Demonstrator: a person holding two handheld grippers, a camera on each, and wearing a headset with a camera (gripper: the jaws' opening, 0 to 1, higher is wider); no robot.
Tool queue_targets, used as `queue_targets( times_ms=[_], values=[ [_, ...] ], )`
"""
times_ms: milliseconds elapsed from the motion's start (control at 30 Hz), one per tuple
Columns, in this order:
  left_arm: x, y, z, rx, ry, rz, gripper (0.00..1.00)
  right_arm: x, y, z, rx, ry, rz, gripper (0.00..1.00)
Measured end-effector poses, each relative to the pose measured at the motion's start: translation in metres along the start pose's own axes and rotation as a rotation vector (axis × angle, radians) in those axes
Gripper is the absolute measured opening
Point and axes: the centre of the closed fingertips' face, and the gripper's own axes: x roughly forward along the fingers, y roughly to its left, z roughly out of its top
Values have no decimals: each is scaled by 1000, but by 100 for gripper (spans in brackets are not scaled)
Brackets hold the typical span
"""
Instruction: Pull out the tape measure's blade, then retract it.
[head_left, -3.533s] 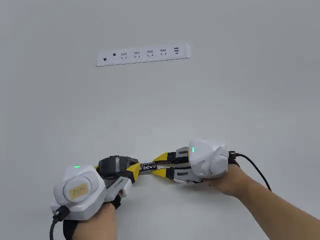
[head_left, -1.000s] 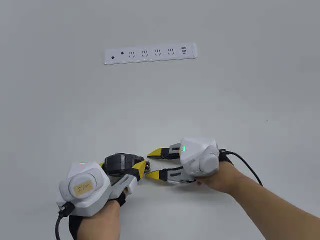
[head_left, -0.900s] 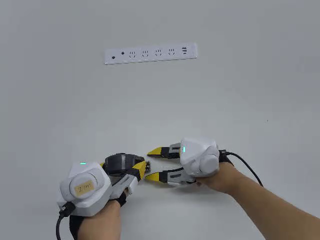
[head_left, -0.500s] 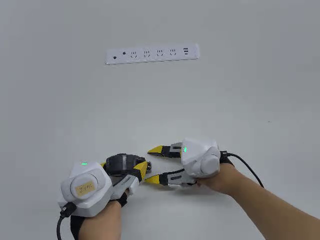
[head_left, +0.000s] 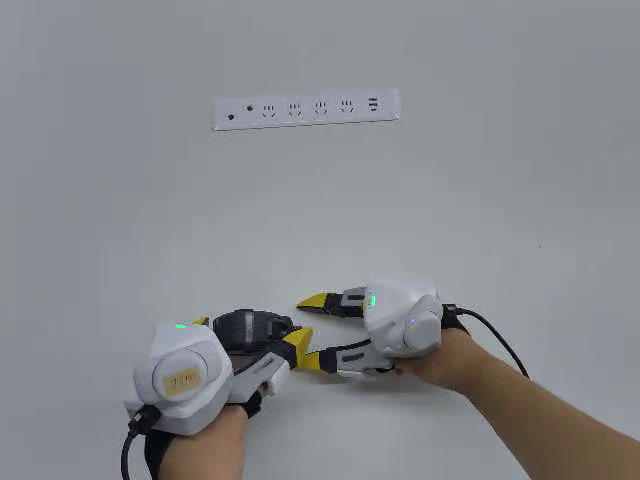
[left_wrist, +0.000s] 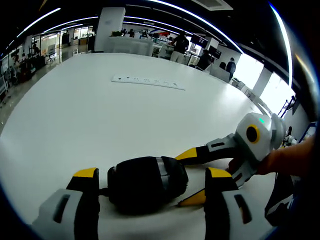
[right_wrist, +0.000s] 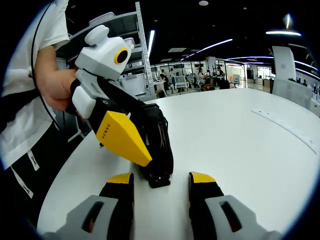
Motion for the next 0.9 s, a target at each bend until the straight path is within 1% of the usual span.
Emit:
queue_targets(
  times_ms=[67,133,200,300,467,600,633,667,733,800,867,900],
  values=[
    [0,0,2,6,-10,-1,90,0,0,0,2,-1,1,44],
    [0,1,3,18,-9,-1,92,1,0,0,5,-4,1,45],
    [0,2,3,16,-11,-3,92,2,0,1,4,-5,0,45],
    [-1,1,4,47,-12,-5,91,2,0,1,7,-6,-1,45],
    [-3,3,8,51,-18,-17,90,0,2,0,15,2,-6,45],
    [-6,10,11,69,-25,-25,90,-4,5,3,26,-6,-22,45],
    [-6,11,10,80,-19,-37,90,-5,5,2,41,-3,-29,45],
    [-7,13,9,93,-10,-38,90,-6,5,4,43,-5,-34,44],
    [-9,16,8,92,-10,-52,90,-10,5,8,56,-15,-53,45],
    [-10,19,6,101,0,-59,90,-12,6,9,71,-17,-61,46],
    [-12,20,4,110,6,-72,90,-14,6,6,81,-4,-72,47],
    [-13,19,2,132,11,-83,90,-16,7,7,85,-9,-75,47]
  ],
)
